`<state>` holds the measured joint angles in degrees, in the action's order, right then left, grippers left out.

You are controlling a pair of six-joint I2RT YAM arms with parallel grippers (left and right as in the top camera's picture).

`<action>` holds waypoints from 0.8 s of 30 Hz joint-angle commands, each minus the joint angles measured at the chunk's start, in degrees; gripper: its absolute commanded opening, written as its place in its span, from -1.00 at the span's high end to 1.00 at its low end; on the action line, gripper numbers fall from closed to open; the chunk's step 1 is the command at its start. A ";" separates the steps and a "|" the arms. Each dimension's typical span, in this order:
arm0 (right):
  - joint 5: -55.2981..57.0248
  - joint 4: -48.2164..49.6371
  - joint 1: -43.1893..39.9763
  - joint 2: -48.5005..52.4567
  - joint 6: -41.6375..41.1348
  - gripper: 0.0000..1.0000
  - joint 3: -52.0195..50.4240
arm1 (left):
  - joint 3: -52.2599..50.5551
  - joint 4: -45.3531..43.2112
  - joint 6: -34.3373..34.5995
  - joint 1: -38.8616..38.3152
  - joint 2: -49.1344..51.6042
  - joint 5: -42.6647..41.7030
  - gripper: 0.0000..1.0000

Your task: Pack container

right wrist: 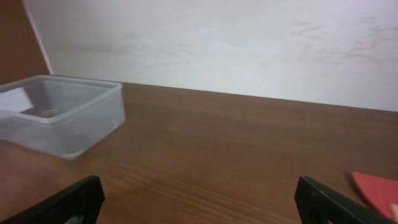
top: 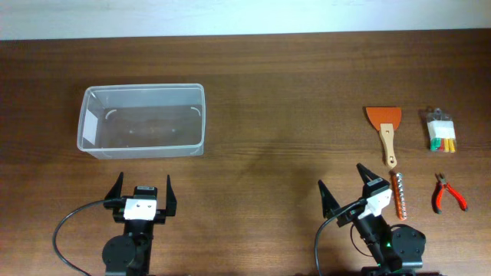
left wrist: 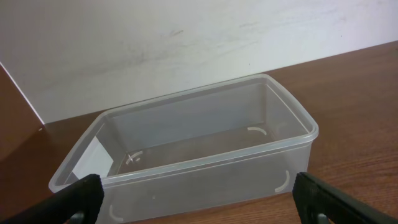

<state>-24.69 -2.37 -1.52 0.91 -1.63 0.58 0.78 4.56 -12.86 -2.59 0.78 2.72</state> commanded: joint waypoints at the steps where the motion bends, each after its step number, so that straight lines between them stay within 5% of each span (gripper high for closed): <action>1: -3.15 -0.42 -0.39 -0.37 -0.96 -0.97 -0.26 | -0.24 0.11 -0.09 0.26 -0.42 -1.07 -0.98; 15: 11.58 -0.90 -0.39 2.38 0.11 -0.97 -0.26 | -0.24 -0.02 -0.31 0.24 -0.44 -0.09 -0.99; 24: 16.37 -1.29 -0.39 7.89 0.09 -0.98 -0.26 | 0.17 -1.44 0.66 0.26 -0.44 -16.33 -0.98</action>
<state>-11.11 -3.07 -1.52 7.94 -1.50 0.58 0.78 3.53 -12.84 -2.59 0.78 -5.58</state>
